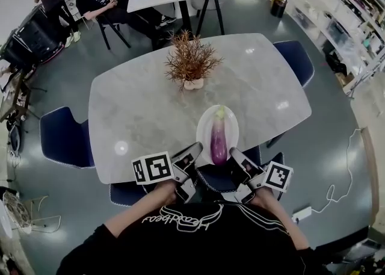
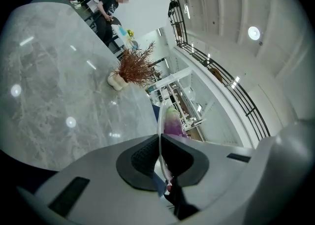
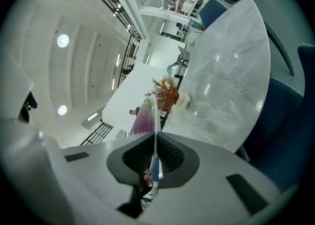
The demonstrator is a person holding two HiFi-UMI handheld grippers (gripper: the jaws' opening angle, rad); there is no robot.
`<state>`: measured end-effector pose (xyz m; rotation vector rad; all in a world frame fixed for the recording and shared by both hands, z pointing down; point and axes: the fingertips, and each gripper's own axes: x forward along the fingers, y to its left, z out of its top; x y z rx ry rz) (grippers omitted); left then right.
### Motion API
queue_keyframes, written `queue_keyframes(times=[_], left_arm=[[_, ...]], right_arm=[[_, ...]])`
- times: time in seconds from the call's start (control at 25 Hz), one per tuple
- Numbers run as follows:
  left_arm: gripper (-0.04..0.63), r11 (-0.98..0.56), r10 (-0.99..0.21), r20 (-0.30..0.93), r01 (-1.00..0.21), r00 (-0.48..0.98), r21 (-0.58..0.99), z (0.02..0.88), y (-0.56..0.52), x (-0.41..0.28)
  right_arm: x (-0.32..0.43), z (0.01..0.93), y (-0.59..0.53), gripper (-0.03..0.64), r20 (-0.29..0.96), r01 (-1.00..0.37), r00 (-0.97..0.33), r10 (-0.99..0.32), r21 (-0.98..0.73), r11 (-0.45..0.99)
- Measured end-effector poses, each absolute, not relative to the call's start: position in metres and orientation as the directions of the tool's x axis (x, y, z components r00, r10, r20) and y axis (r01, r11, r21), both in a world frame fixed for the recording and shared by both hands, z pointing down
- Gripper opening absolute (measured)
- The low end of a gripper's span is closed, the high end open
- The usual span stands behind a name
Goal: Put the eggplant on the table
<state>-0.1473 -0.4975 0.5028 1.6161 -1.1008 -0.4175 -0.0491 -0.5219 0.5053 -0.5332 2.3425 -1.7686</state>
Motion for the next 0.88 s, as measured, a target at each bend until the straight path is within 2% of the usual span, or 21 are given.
queue_keyframes(times=[0.72,0.88], left_arm=[[0.023,0.148,-0.825,0.35,-0.429,0.444,0.891,0.566,-0.579,-0.18],[0.023,0.172,-0.825,0.375,-0.444,0.423,0.879,0.588,-0.593,-0.186]], right_arm=[[-0.087,0.563,-0.612,0.018,0.191,-0.259,-0.942,-0.277,-0.938,0.232],[-0.089,0.591,-0.629,0.018,0.27,-0.334,-0.923,-0.276,-0.917,0.22]])
